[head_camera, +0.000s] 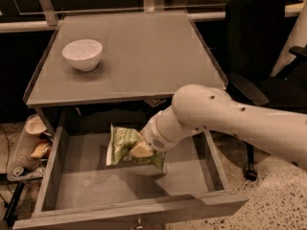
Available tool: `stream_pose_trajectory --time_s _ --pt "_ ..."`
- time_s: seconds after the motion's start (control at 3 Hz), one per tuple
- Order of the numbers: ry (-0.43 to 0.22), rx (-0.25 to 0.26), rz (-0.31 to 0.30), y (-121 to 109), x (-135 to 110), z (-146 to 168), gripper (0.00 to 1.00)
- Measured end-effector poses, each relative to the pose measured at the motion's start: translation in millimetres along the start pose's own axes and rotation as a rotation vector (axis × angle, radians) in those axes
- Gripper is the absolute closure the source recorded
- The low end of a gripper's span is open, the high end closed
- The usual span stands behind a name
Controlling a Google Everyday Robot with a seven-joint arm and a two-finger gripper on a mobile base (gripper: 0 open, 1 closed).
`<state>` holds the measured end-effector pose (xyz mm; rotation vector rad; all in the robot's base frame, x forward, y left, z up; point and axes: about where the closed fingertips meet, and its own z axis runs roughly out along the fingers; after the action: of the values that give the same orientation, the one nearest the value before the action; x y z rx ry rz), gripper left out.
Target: Pick green jalapeno chip bag from top drawer and place on counter
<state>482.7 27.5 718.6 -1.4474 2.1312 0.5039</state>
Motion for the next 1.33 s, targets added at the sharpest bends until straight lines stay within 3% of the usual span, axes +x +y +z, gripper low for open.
stream_pose_trajectory --time_s 0.67,1.0,1.33 --pt "0.021 0.138 0.029 -9 -28 -105 1.00" --pt "0.054 0.188 0.021 -34 -46 -147 1.00" --pt "0.076 0.218 0.030 -76 -63 -180 1.00"
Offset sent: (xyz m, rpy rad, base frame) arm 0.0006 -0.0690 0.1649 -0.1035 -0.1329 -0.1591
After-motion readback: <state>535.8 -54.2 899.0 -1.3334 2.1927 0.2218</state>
